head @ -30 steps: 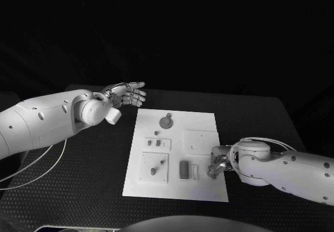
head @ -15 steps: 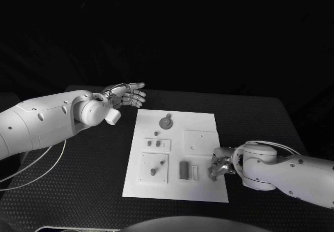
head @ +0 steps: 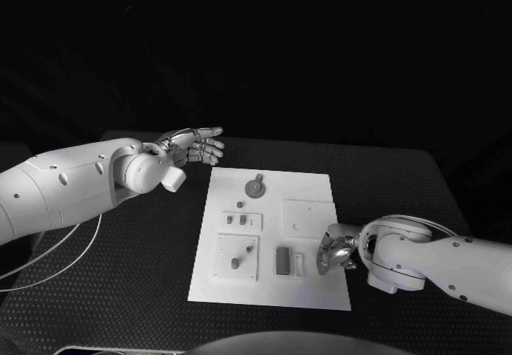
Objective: Assemble the parts on the task board
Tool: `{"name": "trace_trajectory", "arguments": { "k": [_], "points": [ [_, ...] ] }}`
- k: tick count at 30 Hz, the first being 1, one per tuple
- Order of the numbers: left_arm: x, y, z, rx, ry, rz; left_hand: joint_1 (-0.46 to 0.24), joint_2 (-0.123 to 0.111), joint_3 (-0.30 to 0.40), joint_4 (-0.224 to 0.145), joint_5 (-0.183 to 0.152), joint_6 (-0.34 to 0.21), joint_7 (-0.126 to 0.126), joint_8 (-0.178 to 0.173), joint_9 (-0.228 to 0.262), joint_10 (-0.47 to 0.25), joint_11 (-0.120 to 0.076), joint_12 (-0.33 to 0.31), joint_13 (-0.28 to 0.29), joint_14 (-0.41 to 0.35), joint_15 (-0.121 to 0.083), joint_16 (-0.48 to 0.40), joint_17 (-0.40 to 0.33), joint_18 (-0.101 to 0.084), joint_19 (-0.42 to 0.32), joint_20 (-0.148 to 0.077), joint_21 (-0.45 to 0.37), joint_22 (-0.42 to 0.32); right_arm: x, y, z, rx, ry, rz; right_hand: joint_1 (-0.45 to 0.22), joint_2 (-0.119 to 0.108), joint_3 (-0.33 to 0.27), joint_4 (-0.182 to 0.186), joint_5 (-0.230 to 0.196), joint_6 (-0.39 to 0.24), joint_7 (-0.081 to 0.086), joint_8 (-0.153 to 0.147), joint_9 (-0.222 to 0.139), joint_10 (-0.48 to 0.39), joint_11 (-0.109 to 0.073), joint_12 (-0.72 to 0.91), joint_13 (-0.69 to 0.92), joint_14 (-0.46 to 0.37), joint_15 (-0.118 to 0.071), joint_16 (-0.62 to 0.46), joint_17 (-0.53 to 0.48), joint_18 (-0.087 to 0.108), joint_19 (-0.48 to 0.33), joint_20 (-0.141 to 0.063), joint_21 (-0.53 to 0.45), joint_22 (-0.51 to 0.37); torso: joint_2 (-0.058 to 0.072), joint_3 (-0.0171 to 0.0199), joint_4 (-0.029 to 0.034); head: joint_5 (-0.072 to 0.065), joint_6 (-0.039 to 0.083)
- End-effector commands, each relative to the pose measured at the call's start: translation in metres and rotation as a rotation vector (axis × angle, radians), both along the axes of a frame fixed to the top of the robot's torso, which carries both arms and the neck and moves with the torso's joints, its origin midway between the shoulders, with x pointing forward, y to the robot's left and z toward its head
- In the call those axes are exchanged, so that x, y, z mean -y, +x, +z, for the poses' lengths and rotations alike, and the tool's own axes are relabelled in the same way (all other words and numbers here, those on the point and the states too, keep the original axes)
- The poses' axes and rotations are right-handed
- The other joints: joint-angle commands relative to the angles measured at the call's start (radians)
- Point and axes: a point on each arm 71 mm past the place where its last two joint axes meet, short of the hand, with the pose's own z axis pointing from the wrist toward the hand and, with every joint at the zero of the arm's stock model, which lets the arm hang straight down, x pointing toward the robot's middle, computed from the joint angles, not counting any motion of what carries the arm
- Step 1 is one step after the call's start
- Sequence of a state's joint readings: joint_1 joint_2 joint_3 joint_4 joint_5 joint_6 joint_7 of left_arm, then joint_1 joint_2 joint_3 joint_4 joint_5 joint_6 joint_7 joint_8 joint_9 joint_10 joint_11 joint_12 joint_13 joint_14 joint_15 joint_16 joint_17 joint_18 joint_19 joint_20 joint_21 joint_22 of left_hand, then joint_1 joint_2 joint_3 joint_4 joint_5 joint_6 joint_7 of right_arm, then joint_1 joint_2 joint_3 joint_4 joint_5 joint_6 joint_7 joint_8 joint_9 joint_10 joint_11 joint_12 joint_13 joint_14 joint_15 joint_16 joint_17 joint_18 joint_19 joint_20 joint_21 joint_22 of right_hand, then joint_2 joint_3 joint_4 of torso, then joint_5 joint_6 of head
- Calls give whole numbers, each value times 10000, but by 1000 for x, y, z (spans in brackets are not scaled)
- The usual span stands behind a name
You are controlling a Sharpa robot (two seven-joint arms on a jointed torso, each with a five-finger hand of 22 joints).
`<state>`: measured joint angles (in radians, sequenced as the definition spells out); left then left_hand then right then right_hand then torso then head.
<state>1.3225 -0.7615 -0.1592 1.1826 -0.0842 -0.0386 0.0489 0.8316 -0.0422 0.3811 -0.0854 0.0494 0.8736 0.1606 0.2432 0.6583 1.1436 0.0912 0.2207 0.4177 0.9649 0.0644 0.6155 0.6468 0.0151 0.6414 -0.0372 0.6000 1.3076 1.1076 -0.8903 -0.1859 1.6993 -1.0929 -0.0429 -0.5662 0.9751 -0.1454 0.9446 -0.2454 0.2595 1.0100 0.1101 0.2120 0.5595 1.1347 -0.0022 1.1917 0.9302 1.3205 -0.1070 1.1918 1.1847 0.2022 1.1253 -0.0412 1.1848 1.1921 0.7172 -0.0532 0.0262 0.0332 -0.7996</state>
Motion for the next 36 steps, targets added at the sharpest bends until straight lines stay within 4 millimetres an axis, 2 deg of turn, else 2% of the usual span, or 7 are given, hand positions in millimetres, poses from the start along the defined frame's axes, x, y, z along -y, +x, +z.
{"name": "trace_trajectory", "arguments": {
  "k": [1, 10, 18, 25, 29, 31, 36],
  "points": [
    [2, -1, 1, 35, -53, -187, 3, -49, -4, 58, 3, 70, -8, -40, -16, -30, -31, 65, -16, -69, -6, -55, 11, 90, -13, 16, -54, 194, -3, -2, -2, -438, 716, -548, -215, -138, -91, 5, -12, 50, 14, 44, 14, 67, 21, 15, -13, 35, 44, -54, 11, 596, 67, -21, 34, -16, 4, -3, 4, -3, 1],
    [2, -1, 1, 31, -52, -194, 9, -55, -6, 58, 3, 71, -9, -41, -16, -30, -31, 67, -18, -69, -6, -54, 12, 91, -14, 15, -54, 195, -11, -1, -5, -962, 659, -547, -371, -213, -376, 60, 21, 80, 5, 69, -41, 44, 14, 11, -17, 32, 35, -68, 23, 596, 72, -34, 41, -62, -4, -17, -5, -8, -25],
    [2, -1, 1, 32, -49, -194, 14, -58, -7, 60, 3, 71, -10, -41, -17, -30, -32, 68, -19, -68, -7, -53, 12, 92, -15, 14, -53, 195, -18, 2, -6, -939, 742, -472, -450, -196, -540, 103, 25, 126, -8, 103, -65, 29, 2, 15, -15, 24, 26, -69, 40, 596, 58, -35, 48, -86, 1, -5, 19, -7, -20],
    [1, -1, 1, 33, -29, -172, 16, -58, -8, 63, 3, 72, -10, -41, -17, -30, -32, 69, -20, -69, -7, -53, 13, 92, -15, 14, -53, 195, -20, 3, -7, -974, 751, -390, -527, -130, -732, 253, -446, 286, -64, 212, -95, 31, -49, 22, -21, 43, -12, -45, 95, 596, 32, -39, 70, -133, 0, -7, 4, 22, -36],
    [2, -1, 1, 31, -33, -195, 19, -58, -8, 64, 3, 72, -11, -41, -17, -31, -32, 69, -21, -70, -7, -53, 13, 92, -15, 14, -53, 195, -25, 4, -8, -980, 757, -330, -662, -184, -824, 403, -653, 347, -85, 255, -109, 32, -69, 17, -28, 51, -28, -33, 121, 596, 20, -26, 85, -153, -1, -6, -1, 30, -43],
    [2, -1, 1, 32, -34, -204, 19, -58, -8, 65, 3, 72, -11, -41, -17, -31, -32, 69, -21, -70, -7, -53, 13, 93, -15, 14, -53, 195, -27, 4, -8, -973, 732, -318, -799, -228, -936, 529, -917, 368, -95, 274, -124, 33, -79, 17, -31, 55, -36, -27, 138, 596, 12, -19, 99, -167, 1, -4, 1, 33, -43],
    [2, -1, 1, 30, -27, -191, 22, -56, -8, 67, 3, 73, -11, -41, -18, -31, -32, 70, -22, -70, -7, -53, 13, 93, -16, 14, -52, 196, -29, 6, -10, -979, 612, -240, -1025, -284, -1027, 751, -1117, 401, -112, 299, -153, 36, -93, 18, -34, 74, -46, 2, 181, 596, -5, -15, 122, -189, -4, 0, 5, 37, -56]
  ]
}}
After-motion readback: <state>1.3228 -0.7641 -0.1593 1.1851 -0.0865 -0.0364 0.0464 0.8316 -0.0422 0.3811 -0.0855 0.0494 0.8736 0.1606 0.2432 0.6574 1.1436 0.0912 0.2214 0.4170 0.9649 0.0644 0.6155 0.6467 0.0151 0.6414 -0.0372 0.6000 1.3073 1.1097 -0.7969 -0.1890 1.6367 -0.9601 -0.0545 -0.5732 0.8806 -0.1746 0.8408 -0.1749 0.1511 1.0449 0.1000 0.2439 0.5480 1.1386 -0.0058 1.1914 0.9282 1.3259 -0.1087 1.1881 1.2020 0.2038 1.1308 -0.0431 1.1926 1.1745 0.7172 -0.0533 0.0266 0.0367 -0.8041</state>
